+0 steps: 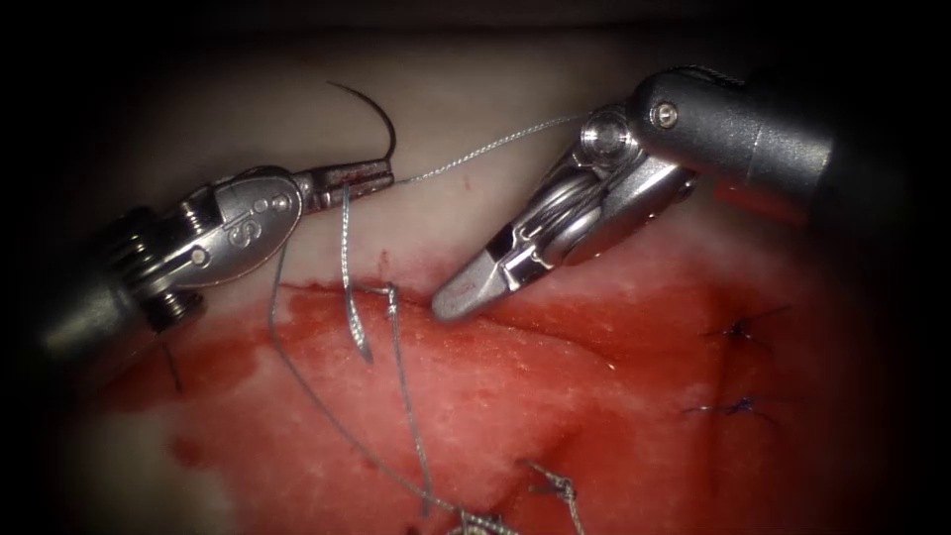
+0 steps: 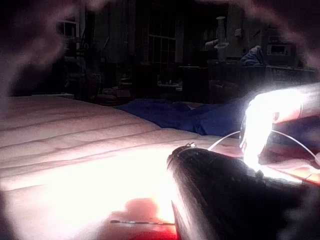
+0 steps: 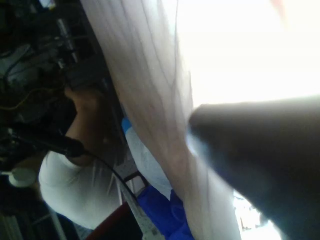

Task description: Wound Closure

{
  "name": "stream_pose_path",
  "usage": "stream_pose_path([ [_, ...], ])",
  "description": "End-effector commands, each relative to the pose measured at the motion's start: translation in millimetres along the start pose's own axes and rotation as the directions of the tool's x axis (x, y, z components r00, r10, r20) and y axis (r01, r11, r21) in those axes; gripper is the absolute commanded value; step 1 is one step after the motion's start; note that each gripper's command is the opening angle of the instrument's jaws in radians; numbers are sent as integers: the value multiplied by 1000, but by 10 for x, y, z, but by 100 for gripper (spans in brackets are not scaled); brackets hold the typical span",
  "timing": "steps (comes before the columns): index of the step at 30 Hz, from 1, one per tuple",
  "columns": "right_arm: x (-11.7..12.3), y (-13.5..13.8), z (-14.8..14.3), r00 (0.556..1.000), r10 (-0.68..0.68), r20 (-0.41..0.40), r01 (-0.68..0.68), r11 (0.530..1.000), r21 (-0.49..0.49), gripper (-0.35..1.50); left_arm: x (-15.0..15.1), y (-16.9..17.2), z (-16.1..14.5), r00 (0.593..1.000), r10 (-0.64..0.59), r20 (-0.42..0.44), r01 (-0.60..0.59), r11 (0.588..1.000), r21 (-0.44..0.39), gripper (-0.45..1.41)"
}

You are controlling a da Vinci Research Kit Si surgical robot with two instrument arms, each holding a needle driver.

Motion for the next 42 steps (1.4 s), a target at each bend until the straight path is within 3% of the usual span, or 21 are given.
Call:
stream_pose_path([
  [1, -5, -2, -5, 999, 22, 40, -19, 998, -54, -35, 9, -13, 2, 1000, 4, -10, -4, 1000, 15, -45],
  [4, 1, -29, 4, 985, 77, 151, -47, 980, -195, -35, 7, -14, 2, 1000, -23, 2, 23, 999, 44, -45],
  [7, 4, -51, 22, 981, 79, 175, -33, 968, -250, -35, 5, -15, 3, 997, -67, -31, 69, 995, 69, -45],
  [10, 1, -46, 30, 981, 85, 173, -31, 956, -293, -35, 2, -14, 4, 997, -71, -32, 73, 995, 71, -45],
  [13, -2, -21, 37, 987, 54, 150, -3, 947, -321, -35, 2, -13, 5, 997, -70, -31, 72, 995, 73, -45],
  [19, -5, -5, 42, 987, 25, 161, 30, 944, -329, -35, -5, -11, 7, 996, -87, -22, 88, 994, 68, -45],
  [22, -6, -7, 39, 987, -13, 160, 57, 962, -268, -35, -5, -25, -3, 993, -120, 7, 119, 990, 74, -45],
  [24, -8, -10, 36, 977, -37, 208, 90, 964, -251, -35, 4, -38, -12, 990, -138, 3, 136, 985, 110, -45],
  [27, -20, -13, 28, 934, -101, 343, 176, 965, -195, -35, 36, -69, -37, 987, -144, -78, 158, 960, 233, -45],
  [30, -29, -18, 26, 913, -101, 394, 175, 972, -155, -35, 56, -84, -51, 988, -107, -109, 136, 945, 299, -45],
  [35, -33, -24, 42, 934, -123, 336, 180, 973, -145, -35, 73, -97, -58, 992, -46, -114, 85, 926, 368, -45],
  [39, -32, -9, 75, 957, -94, 273, 154, 966, -207, -35, 75, -97, -56, 992, -33, -122, 78, 918, 388, -45],
  [42, -37, -4, 84, 958, -94, 273, 156, 965, -213, -35, 79, -99, -58, 991, -36, -125, 83, 915, 394, -45],
])
